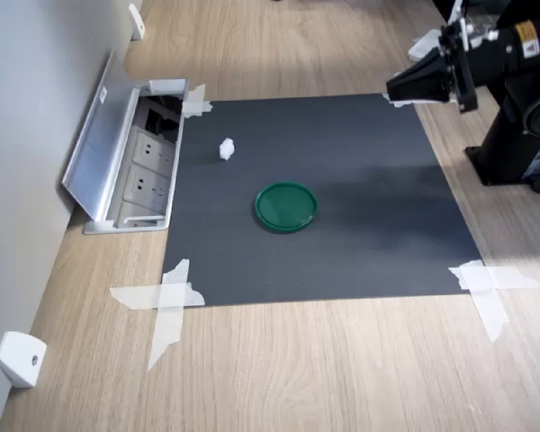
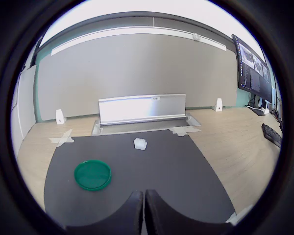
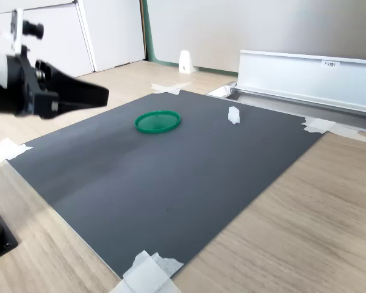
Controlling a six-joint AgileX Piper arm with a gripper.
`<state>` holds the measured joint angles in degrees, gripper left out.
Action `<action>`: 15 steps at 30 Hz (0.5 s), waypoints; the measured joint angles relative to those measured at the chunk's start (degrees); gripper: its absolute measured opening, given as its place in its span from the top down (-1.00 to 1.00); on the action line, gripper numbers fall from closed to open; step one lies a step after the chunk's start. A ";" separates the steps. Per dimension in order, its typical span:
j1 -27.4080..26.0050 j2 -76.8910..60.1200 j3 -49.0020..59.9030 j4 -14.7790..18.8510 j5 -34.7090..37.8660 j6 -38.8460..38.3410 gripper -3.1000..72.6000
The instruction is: Grasp a white terminal and put it on the green lid.
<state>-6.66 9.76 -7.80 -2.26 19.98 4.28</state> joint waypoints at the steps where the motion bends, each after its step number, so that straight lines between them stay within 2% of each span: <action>1: 0.00 1.98 -1.67 -0.33 0.95 0.00 0.94; 6: 0.00 12.84 -10.02 -2.12 6.00 0.00 0.94; 11: 0.00 25.19 -19.28 -2.50 11.78 -0.07 0.94; 15: 0.00 35.14 -26.12 -3.45 16.52 -2.32 0.94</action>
<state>-6.66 44.89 -33.92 -5.71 36.50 1.97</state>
